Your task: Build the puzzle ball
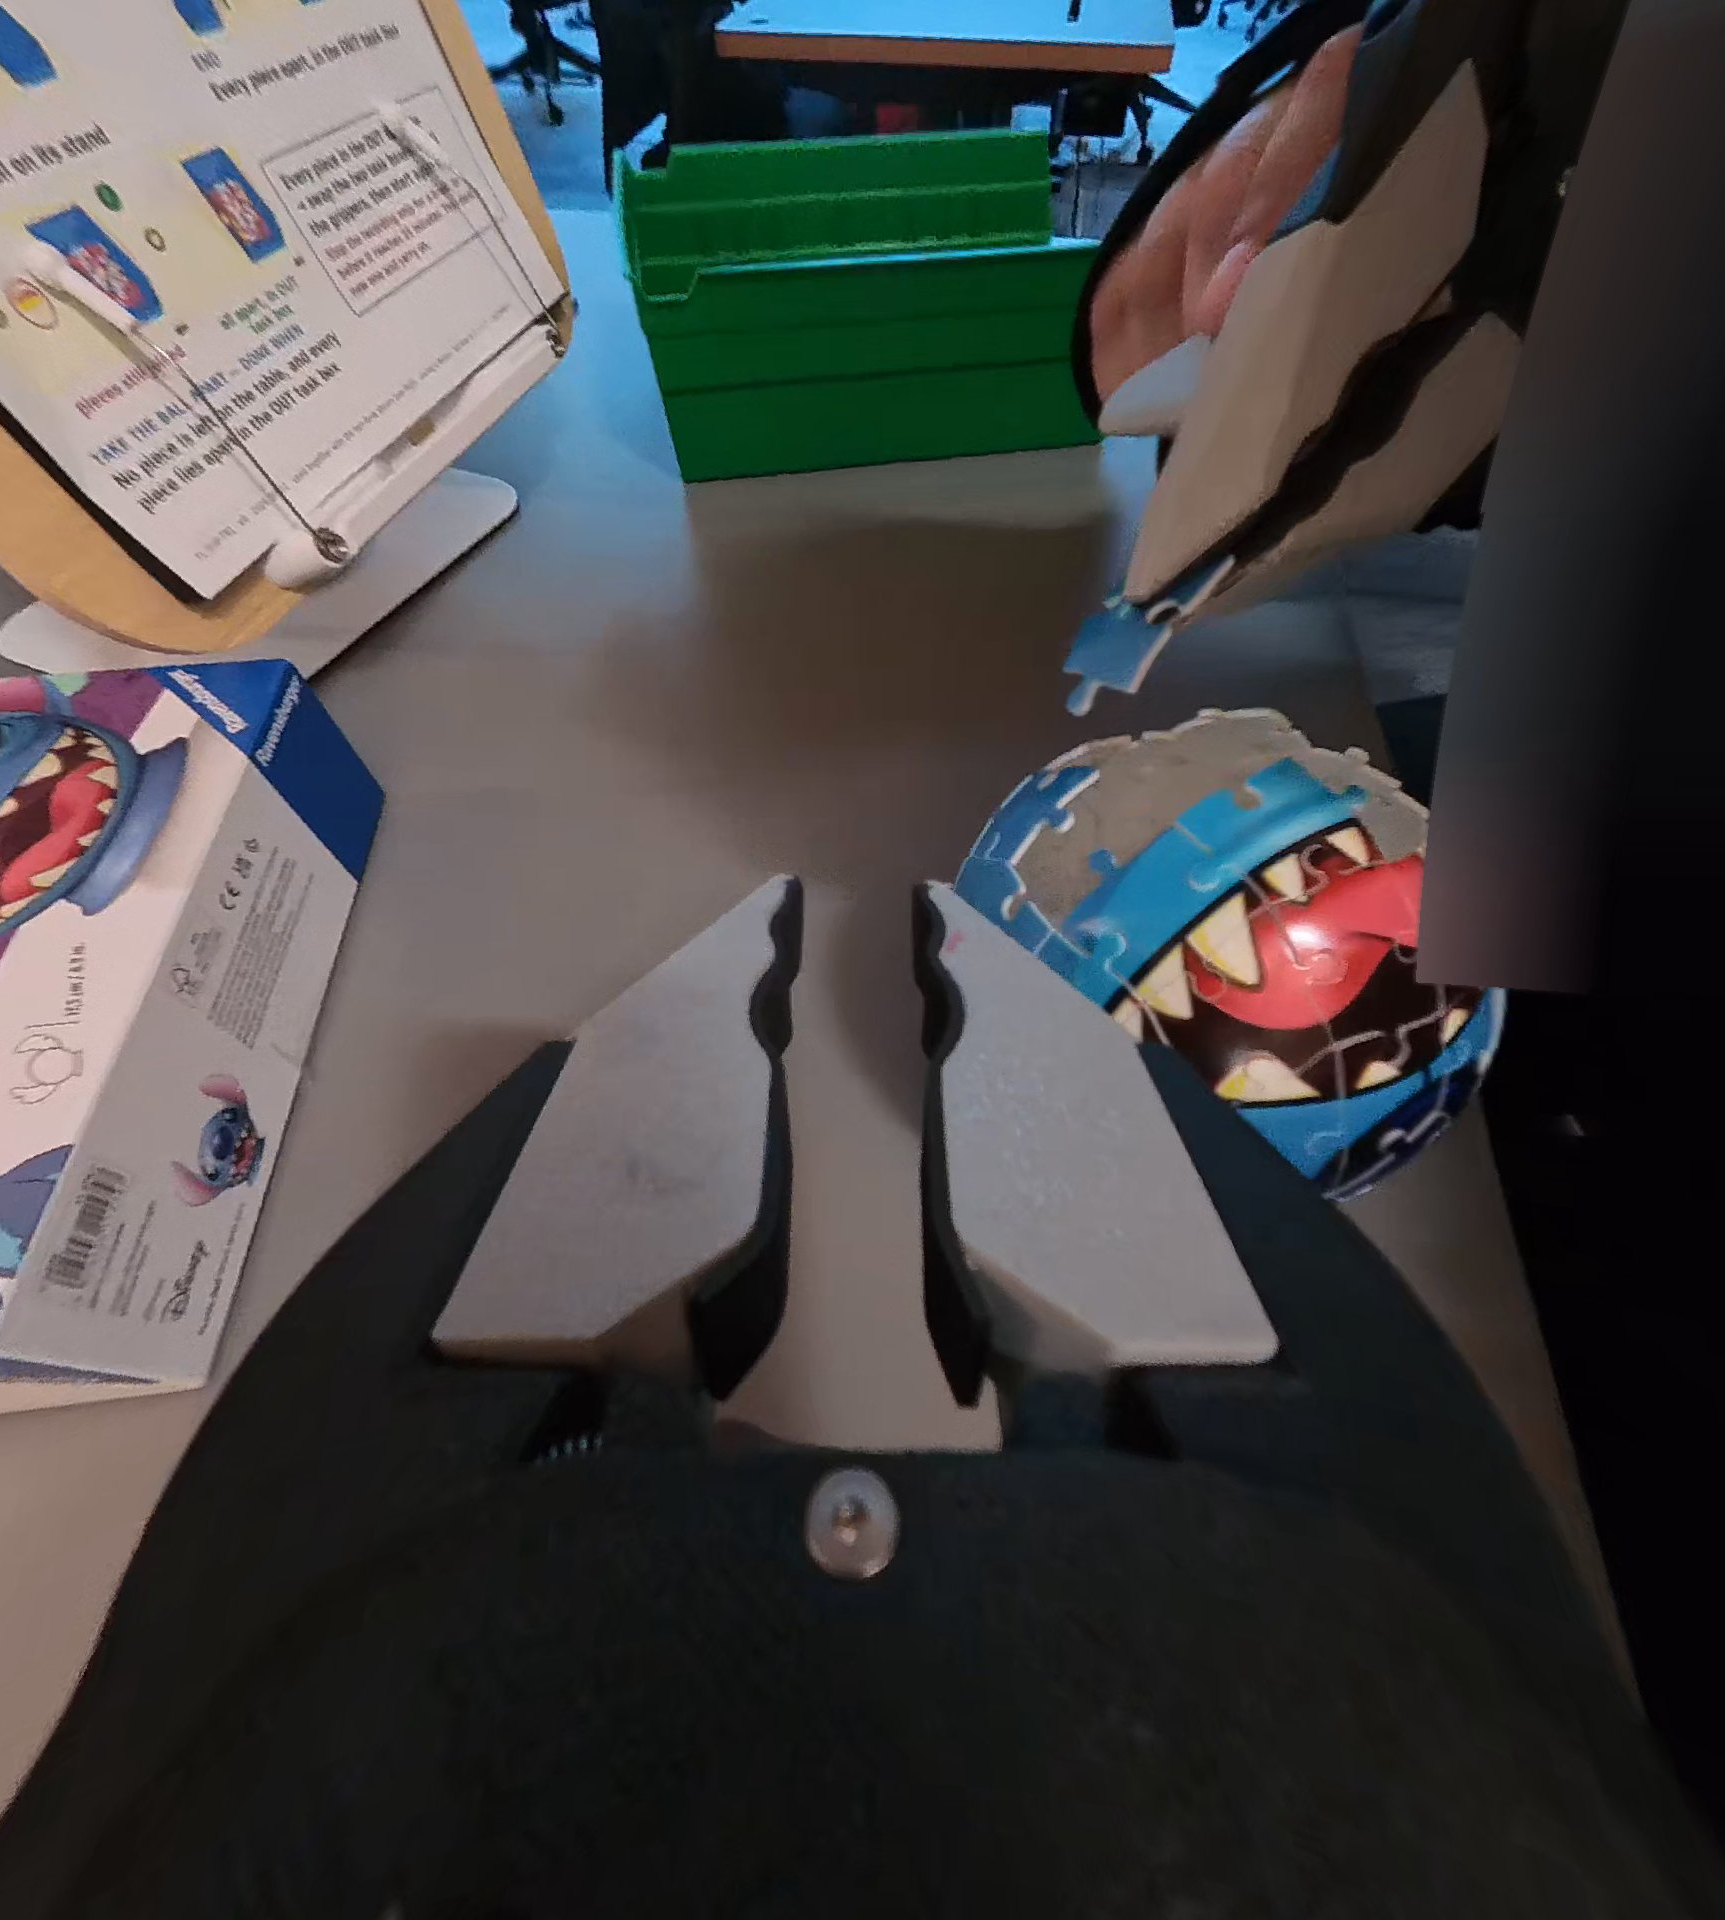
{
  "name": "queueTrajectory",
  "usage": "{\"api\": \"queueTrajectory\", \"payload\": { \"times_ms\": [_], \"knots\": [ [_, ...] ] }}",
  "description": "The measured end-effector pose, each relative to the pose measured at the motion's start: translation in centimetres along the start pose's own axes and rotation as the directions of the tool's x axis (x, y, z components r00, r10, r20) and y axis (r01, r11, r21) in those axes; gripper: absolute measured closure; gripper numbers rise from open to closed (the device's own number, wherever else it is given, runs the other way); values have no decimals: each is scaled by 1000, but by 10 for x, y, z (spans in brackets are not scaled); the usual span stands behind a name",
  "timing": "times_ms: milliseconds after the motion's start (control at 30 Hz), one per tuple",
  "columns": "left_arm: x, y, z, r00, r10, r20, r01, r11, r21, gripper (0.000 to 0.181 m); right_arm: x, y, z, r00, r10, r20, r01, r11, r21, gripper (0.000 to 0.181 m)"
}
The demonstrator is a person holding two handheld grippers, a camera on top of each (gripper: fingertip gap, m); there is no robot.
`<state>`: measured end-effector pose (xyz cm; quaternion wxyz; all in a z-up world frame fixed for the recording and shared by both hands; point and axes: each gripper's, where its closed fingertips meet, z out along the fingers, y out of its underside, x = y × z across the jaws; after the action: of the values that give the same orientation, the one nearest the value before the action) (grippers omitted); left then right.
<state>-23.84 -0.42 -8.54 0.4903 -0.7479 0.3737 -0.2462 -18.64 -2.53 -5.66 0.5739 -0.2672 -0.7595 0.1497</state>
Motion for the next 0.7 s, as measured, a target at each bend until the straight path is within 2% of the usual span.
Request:
{"api": "queueTrajectory", "payload": {
  "times_ms": [167, 367, 533, 700],
  "knots": [
    [6, 8, 4, 997, -49, -65, 50, 999, 13, 166, -9, -4, 8, 995, -89, 49, 87, 995, 38, 181],
    [9, 10, 5, 998, 24, -61, -23, 1000, 14, 181, -9, -7, 16, 985, -146, 88, 142, 988, 53, 181],
    [11, 7, 9, 991, 18, -135, -14, 999, 32, 181, -16, 1, 25, 972, -213, 94, 211, 977, 31, 181],
    [17, 2, 9, 979, 27, -202, -13, 998, 68, 181, -24, 0, 26, 968, -198, 153, 193, 980, 45, 181]
  ]
}}
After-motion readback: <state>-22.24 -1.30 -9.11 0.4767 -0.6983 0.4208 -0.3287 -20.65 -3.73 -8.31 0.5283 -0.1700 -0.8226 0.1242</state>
